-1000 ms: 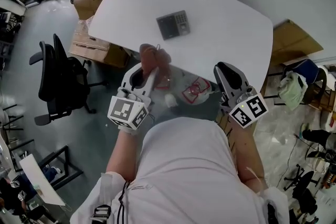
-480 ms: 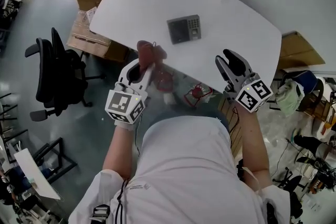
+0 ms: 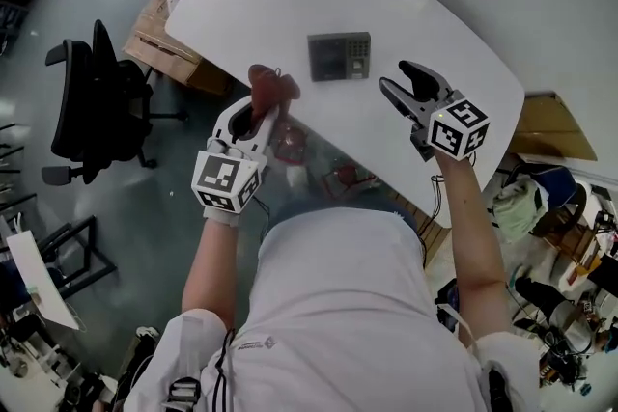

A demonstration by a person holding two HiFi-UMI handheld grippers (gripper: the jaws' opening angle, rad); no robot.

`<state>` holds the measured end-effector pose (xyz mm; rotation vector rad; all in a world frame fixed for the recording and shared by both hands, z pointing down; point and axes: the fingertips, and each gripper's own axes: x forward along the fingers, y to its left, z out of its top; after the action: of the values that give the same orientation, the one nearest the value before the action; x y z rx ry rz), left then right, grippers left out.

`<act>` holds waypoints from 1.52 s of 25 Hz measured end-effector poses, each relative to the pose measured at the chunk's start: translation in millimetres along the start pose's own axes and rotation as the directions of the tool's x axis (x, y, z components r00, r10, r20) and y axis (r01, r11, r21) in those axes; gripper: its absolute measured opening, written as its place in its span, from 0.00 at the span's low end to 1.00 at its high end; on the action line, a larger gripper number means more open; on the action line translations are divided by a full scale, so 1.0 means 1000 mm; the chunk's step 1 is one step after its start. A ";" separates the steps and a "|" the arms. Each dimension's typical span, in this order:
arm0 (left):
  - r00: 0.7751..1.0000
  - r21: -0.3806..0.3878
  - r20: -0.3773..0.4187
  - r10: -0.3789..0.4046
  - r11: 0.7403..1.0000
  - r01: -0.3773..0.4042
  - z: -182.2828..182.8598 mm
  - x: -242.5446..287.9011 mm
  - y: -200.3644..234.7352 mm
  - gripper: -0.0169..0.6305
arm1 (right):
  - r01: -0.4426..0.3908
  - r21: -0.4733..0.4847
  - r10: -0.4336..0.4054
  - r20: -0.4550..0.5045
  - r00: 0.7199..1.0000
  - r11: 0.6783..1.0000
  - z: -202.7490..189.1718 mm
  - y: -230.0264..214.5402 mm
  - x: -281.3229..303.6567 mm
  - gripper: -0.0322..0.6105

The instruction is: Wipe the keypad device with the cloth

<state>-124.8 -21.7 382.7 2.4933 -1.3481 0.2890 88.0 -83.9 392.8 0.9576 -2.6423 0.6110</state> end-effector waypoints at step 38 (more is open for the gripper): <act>0.957 0.090 -0.256 0.135 0.989 -0.116 -0.083 0.213 0.049 0.13 | -0.340 -0.416 0.034 -0.590 0.807 0.843 -0.094 -0.093 0.159 0.43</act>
<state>-53.7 -185.2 534.3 2.3290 -1.4078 0.6823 40.1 -191.1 563.1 0.2771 -2.1786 0.1624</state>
